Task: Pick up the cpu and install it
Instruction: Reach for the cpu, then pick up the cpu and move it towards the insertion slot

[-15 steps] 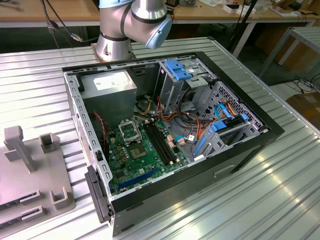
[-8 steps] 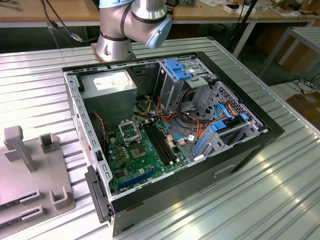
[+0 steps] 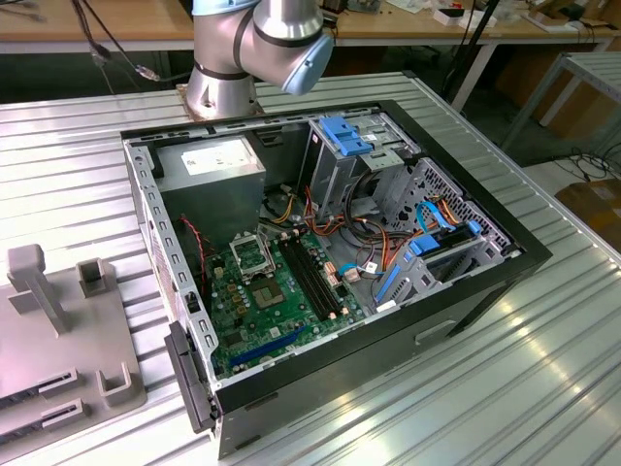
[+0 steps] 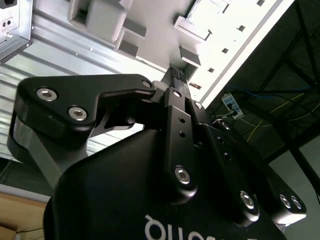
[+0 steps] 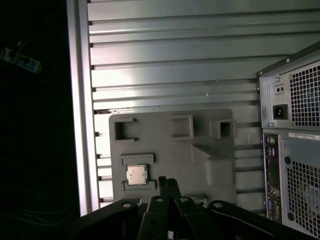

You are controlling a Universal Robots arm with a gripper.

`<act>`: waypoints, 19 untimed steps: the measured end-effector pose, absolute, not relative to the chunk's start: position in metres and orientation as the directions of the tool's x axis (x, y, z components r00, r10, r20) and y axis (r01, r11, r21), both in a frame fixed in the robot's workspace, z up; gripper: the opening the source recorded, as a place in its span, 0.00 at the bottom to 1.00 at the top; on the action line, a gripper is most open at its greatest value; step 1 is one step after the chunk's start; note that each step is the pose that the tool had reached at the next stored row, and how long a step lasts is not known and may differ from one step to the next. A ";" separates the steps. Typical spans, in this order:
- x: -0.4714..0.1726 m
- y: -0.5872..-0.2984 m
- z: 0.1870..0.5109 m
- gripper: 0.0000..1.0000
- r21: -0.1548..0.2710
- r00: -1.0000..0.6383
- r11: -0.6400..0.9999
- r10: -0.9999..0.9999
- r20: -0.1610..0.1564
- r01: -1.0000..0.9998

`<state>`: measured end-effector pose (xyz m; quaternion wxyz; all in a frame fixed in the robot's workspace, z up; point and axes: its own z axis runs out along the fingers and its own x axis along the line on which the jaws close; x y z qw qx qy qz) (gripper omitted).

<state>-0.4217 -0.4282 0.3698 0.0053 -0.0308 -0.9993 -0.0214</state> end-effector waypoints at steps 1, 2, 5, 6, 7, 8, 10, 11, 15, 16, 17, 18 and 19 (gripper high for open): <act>-0.428 -0.428 0.367 0.11 0.042 -0.998 0.997 0.061 0.012 0.062; -0.434 -0.428 0.363 0.11 0.042 -0.998 0.997 0.061 0.012 0.062; -0.440 -0.428 0.357 0.11 0.043 -0.998 0.997 0.061 0.012 0.062; -0.441 -0.428 0.355 0.11 0.042 -0.998 0.997 0.061 0.012 0.062; -0.443 -0.428 0.353 0.11 0.042 -0.998 0.997 0.061 0.012 0.062; -0.446 -0.428 0.351 0.11 0.042 -0.998 0.997 0.061 0.012 0.062; -0.450 -0.429 0.348 0.11 0.042 -0.998 0.997 0.061 0.012 0.062; -0.451 -0.429 0.346 0.11 0.043 -0.998 0.997 0.061 0.012 0.062; -0.452 -0.429 0.346 0.11 0.042 -0.998 0.997 0.061 0.012 0.062; -0.452 -0.429 0.346 0.11 0.042 -0.998 0.997 0.061 0.012 0.062; -0.452 -0.429 0.346 0.11 0.042 -0.998 0.997 0.061 0.012 0.062; -0.452 -0.429 0.346 0.11 0.042 -0.998 0.997 0.061 0.012 0.062; -0.452 -0.429 0.346 0.11 0.042 -0.998 0.997 0.061 0.012 0.062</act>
